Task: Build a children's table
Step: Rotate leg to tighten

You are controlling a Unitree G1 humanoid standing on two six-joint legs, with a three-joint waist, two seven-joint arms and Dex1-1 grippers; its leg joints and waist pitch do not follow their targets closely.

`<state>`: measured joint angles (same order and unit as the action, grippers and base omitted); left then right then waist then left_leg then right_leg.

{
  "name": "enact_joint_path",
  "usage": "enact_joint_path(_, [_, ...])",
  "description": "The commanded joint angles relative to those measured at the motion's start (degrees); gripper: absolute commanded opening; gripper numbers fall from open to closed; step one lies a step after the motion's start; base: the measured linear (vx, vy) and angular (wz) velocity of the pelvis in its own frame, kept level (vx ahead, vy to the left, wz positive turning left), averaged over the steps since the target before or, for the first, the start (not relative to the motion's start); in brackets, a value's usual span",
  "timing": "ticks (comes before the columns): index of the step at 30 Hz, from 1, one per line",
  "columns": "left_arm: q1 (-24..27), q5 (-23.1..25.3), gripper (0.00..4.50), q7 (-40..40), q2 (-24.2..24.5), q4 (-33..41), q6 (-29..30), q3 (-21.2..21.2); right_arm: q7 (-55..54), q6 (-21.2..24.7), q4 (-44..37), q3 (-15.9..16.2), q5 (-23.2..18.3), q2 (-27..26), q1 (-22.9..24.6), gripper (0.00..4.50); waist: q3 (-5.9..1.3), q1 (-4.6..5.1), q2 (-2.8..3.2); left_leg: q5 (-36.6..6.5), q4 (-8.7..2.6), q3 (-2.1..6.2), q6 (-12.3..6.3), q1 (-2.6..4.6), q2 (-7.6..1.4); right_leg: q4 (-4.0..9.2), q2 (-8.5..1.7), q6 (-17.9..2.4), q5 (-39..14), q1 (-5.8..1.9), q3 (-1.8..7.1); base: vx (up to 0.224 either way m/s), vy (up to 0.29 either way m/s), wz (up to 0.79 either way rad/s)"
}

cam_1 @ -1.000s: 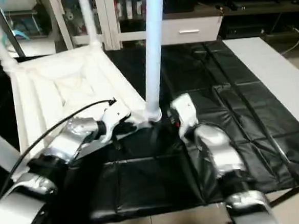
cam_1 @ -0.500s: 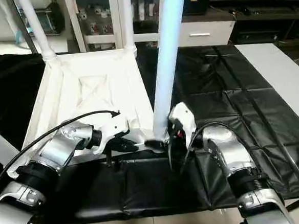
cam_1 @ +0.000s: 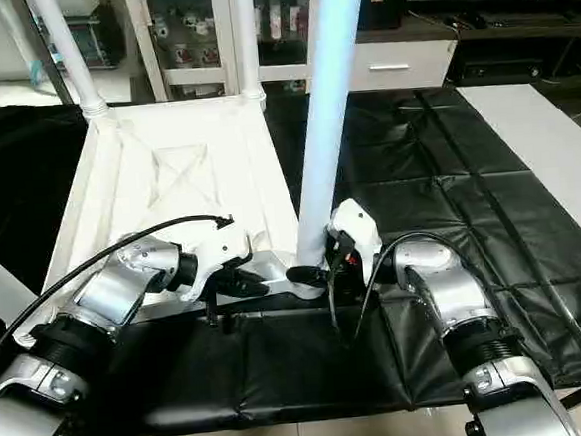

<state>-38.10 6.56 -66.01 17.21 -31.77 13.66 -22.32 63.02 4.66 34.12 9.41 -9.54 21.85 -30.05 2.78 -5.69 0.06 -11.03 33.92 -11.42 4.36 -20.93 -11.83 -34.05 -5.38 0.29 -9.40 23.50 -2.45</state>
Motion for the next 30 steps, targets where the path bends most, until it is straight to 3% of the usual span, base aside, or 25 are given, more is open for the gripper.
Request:
enact_joint_path(1, [2.33, 2.05, 0.0, -0.72, -0.04, -2.18, 1.38, -3.51, 1.94, -0.36, 0.75, 0.75, 1.12, 1.03, -0.3, 2.52, -3.71, 0.24, -0.44, -10.8, -4.14, 0.45, -3.19, 0.72, -1.35, 3.2, -2.43, -14.81, -10.03, -2.64, 1.5, 0.0, 0.0, 0.0])
enact_joint_path(5, [2.4, 2.08, 0.0, -0.64, -0.03, -2.66, 1.33, -3.53, 2.38, -1.38, 2.55, 1.3, 1.97, 1.51, -0.64, 2.5, -3.75, 0.24, -0.49, -10.85, -4.1, 0.43, -3.27, 0.7, -1.34, 3.19, -2.43, -15.03, -9.88, -2.67, 1.48, 0.0, 0.0, 0.0])
enact_joint_path(11, [2.14, 1.44, 0.0, 4.29, -1.98, -3.73, 2.11, -1.16, -4.54, -0.55, 4.19, -1.93, 0.59, -1.69, -0.28, 2.49, -3.5, 0.27, -0.83, -11.44, -4.26, 0.44, -3.17, 0.65, -1.34, 3.45, -2.51, -14.53, -12.04, -2.58, 1.5, 0.0, 0.0, 0.0])
enact_joint_path(13, [0.73, 1.19, 0.0, 9.66, -4.02, -6.32, 2.55, 1.17, -10.77, -0.28, 5.37, -3.02, 1.13, -4.31, 0.17, 2.49, -3.34, 0.46, -0.76, -13.02, -4.41, 0.46, -2.61, 0.71, -1.25, 3.78, -2.51, -13.77, -14.82, -2.44, 1.53, 0.0, 0.0, 0.0])
enact_joint_path(14, [-0.06, 1.03, 0.0, 11.84, -4.91, -7.52, 2.56, 2.13, -13.97, 0.13, 5.95, -3.64, 1.25, -5.72, 0.23, 2.49, -3.0, 0.95, -0.47, -16.46, -4.72, 0.68, -0.8, 0.98, -1.06, 4.47, -2.56, -11.99, -21.05, -2.17, 1.47, 0.0, 0.0, 0.0])
enact_joint_path(15, [-1.49, 0.81, 0.0, 15.54, -6.33, -9.49, 2.66, 3.6, -19.12, 0.71, 6.92, -4.61, 1.49, -7.96, 0.05, 2.49, -2.98, 1.15, -0.25, -17.8, -4.85, 0.83, -0.33, 1.09, -1.0, 4.74, -2.56, -11.21, -23.26, -2.18, 1.39, 0.0, 0.0, 0.0])
enact_joint_path(16, [-1.62, 0.79, 0.0, 15.85, -6.45, -9.65, 2.68, 3.72, -19.52, 0.77, 6.98, -4.69, 1.52, -8.12, 0.02, 2.49, -2.91, 1.47, -0.5, -19.68, -4.92, 0.97, 0.48, 1.2, -0.87, 5.11, -2.46, -9.76, -26.31, -2.05, 1.3, 0.0, 0.0, 0.0])
enact_joint_path(18, [-3.53, 0.51, 0.0, 18.97, -8.09, -11.72, 2.83, 4.89, -25.49, 1.87, 7.83, -5.89, 1.64, -10.53, -0.65, 2.48, -3.07, 1.78, -0.63, -20.06, -5.03, 1.23, 0.55, 1.13, -0.82, 5.34, -2.57, -8.49, -27.6, -2.01, 1.32, 0.0, 0.0, 0.0])
enact_joint_path(21, [-4.99, 0.51, 0.0, 22.19, -9.58, -13.29, 3.31, 5.71, -33.04, 2.91, 9.49, -8.33, 0.97, -13.23, -2.16, 2.48, -3.08, 2.33, -0.57, -20.23, -4.99, 1.12, 0.33, 1.13, -0.77, 5.48, -2.51, -8.75, -27.15, -1.65, 1.42, 0.0, 0.0, 0.0])
enact_joint_path(22, [-6.52, 1.44, 0.0, 26.9, -11.02, -15.49, 2.59, 6.32, -42.54, 3.36, 12.37, -11.75, -0.15, -16.87, -4.64, 2.48, -3.22, 2.43, -0.21, -19.37, -5.07, 1.26, 0.39, 0.99, -0.79, 5.25, -2.49, -9.04, -25.61, -1.86, 1.4, 0.0, 0.0, 0.0])
enact_joint_path(25, [-7.38, 2.34, 0.0, 30.06, -12.11, -16.91, 1.41, 6.39, -49.18, 3.18, 15.15, -15.5, -2.97, -20.54, -7.19, 2.48, -3.56, 3.07, -0.28, -17.78, -5.0, 1.27, 0.85, 0.74, -0.74, 4.81, -2.37, -9.94, -21.36, -2.1, 1.34, 0.0, 0.0, 0.0])
enact_joint_path(27, [-7.82, 2.5, 0.0, 31.58, -12.81, -17.66, 0.94, 6.43, -54.5, 2.9, 16.34, -16.83, -2.94, -22.16, -8.36, 2.42, -3.57, 3.2, -0.13, -15.75, -4.88, 0.98, 0.15, 0.6, -0.75, 4.35, -2.24, -11.54, -16.17, -2.13, 1.43, 0.0, 0.0, 0.0])
enact_joint_path(30, [-8.41, 3.41, 0.0, 34.05, -13.37, -19.44, -0.3, 6.05, -64.82, 1.78, 18.33, -17.46, -0.69, -24.69, -9.56, 2.41, -3.77, 3.33, 0.14, -14.2, -4.79, 0.81, 0.26, 0.73, -0.6, 4.07, -2.06, -12.24, -12.7, -2.28, 1.38, 0.0, 0.0, 0.0])
